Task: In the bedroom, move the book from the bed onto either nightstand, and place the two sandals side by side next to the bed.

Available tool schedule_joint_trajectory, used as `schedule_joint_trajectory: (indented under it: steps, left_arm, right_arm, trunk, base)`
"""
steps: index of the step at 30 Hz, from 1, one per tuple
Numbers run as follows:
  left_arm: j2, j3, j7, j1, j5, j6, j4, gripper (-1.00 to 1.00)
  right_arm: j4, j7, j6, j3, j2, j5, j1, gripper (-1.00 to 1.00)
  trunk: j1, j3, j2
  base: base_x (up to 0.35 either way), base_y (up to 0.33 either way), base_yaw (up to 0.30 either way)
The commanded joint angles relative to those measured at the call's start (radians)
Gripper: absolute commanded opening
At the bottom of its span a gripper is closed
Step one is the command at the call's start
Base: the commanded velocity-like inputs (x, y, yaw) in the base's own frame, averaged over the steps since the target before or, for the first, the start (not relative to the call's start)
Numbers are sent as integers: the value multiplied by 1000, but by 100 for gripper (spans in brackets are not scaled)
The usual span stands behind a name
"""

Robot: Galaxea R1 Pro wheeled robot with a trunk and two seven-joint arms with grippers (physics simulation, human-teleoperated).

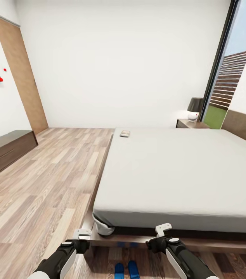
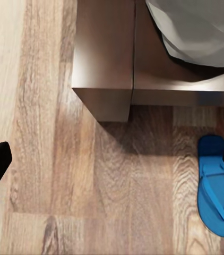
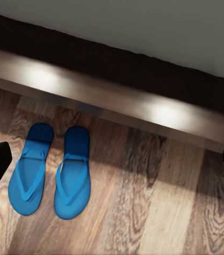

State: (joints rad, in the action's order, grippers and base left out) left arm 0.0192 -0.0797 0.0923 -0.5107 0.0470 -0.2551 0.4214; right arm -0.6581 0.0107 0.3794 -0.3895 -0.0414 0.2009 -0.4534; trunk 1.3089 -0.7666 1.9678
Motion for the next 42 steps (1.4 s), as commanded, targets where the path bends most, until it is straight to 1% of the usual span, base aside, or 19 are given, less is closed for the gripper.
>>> schedule_joint_trajectory:
  steps: [1,42]
  left_arm:
    - [-1,-8,7,0,5,-6,2,100]
    - [-1,-8,7,0,3,11,2,100]
  right_arm:
    - [-2,-2,4,-5,-1,8,-1,100]
    - [-2,-2,4,-5,-3,5,1,100]
  trunk:
    - [-4,2,-7]
    - [-161,131,-294]
  base:
    - [0,0,0]
    - [0,0,0]
